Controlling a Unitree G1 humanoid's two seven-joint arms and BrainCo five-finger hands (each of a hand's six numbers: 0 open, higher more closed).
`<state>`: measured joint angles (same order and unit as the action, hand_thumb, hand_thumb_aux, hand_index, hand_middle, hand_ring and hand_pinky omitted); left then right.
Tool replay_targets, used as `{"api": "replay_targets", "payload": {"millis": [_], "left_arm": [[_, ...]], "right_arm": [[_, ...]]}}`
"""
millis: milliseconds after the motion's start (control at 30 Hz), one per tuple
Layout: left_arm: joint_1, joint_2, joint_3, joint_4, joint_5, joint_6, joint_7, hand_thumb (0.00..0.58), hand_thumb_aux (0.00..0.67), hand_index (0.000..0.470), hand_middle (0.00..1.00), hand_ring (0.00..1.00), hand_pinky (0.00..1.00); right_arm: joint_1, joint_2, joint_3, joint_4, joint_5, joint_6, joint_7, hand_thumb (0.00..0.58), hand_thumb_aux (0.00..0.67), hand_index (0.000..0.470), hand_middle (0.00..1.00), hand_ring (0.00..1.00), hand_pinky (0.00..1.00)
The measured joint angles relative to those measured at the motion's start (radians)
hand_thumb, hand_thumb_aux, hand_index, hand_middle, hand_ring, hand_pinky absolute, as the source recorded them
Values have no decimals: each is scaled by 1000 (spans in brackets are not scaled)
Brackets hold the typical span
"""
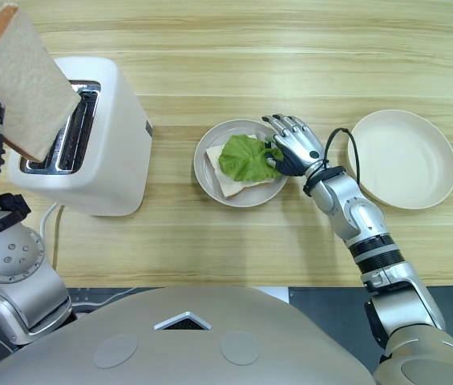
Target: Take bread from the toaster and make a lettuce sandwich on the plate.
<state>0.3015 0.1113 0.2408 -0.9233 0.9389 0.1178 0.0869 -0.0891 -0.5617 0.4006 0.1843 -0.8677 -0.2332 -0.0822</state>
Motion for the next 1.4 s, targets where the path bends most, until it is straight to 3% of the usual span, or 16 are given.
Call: {"api": "replay_targets", "payload": {"millis": [100, 700, 967, 1000, 1033, 1167, 1400], "left_arm": [[-70, 10, -1, -8, -6, 5, -35, 580, 670, 470, 1000, 1000, 1000], [-150, -21, -43, -32, 15, 9, -96, 580, 670, 470, 1000, 1000, 1000], [-153, -39, -86, -18, 12, -1, -99, 580, 670, 470, 1000, 1000, 1000], [-153, -47, -99, -15, 7, -1, -102, 580, 670, 470, 1000, 1000, 1000], [-157, -60, -121, -10, -15, 0, -109, 580, 670, 470, 1000, 1000, 1000], [-232, -146, -264, 47, -164, 33, -165, 580, 670, 470, 1000, 1000, 1000], [-333, -165, -431, 311, -447, 39, -230, 580, 670, 470, 1000, 1000, 1000]], "right_arm": [[9, 0, 10, -13, 0, -8, 7, 580, 670, 470, 0, 0, 0], [12, 36, -30, -135, 44, -30, -13, 580, 670, 470, 0, 0, 0], [3, 69, 15, -64, 32, -49, -15, 580, 670, 470, 0, 0, 0], [3, 69, 14, -65, 32, -50, -15, 574, 602, 422, 0, 0, 0], [4, 68, 8, -68, 32, -49, -16, 0, 0, 0, 0, 0, 0], [19, 80, -108, -137, 116, -17, -46, 0, 0, 0, 0, 0, 0], [85, 195, -368, -262, 550, 9, -21, 0, 0, 0, 0, 0, 0]]}}
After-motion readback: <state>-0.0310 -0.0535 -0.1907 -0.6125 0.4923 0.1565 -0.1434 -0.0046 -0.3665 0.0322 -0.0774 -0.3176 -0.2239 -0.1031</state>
